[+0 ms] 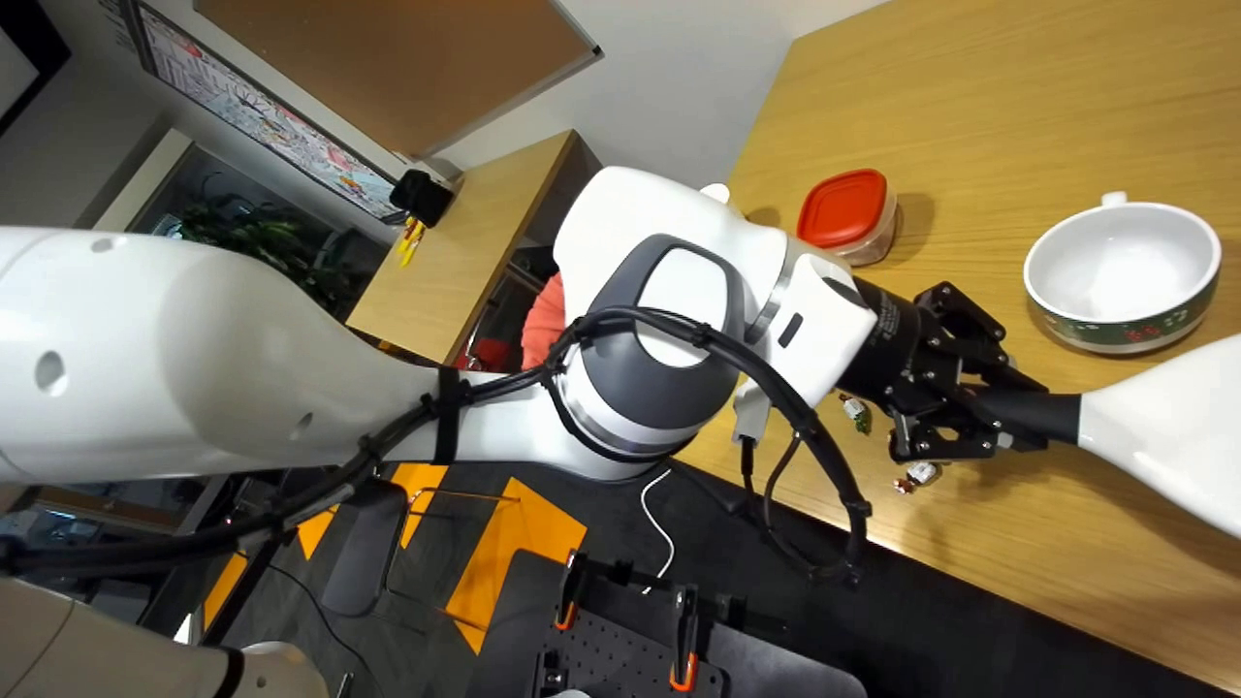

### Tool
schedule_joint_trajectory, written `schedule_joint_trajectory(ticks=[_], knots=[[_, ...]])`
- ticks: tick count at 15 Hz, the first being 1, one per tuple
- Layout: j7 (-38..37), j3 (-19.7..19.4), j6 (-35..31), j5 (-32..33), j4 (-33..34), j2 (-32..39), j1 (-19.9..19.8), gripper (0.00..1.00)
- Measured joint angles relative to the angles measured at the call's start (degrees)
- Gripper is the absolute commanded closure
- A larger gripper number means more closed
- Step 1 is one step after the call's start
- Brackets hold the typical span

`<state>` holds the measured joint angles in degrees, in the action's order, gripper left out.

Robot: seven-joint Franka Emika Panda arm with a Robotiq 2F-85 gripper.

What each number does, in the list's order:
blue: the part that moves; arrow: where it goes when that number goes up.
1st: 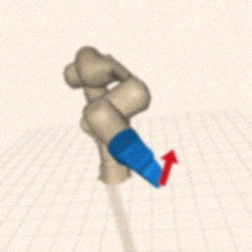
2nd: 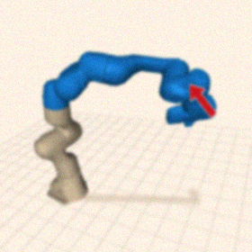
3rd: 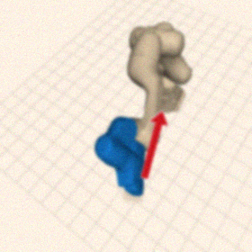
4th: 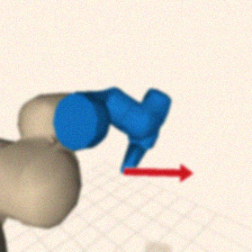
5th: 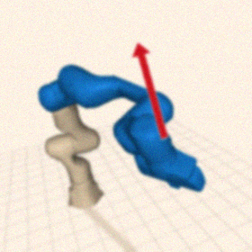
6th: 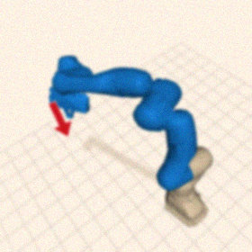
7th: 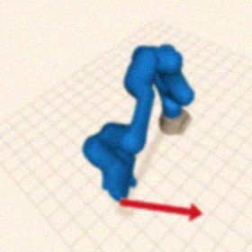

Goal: Use the brush to sweep the candy to the left side of the table

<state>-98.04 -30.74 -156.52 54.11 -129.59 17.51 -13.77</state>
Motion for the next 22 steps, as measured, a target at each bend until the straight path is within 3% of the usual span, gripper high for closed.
schedule_joint_trajectory(ticks=[5,9,12,21,22], knots=[[-3.56,-0.16,0.15,6.21,-1.87,-5.11,-0.09,0.87],[-3.62,0.97,0.05,7.07,-1.92,-6.97,-1.06,0.87],[3.74,2.71,-1.17,7.57,-2.64,-8.09,-2.36,0.87],[32.04,3.07,-10.33,7.57,-9.63,-12.67,-2.98,0.87],[34.78,3.2,-11.48,7.61,-10.64,-13.26,-2.95,0.62]])
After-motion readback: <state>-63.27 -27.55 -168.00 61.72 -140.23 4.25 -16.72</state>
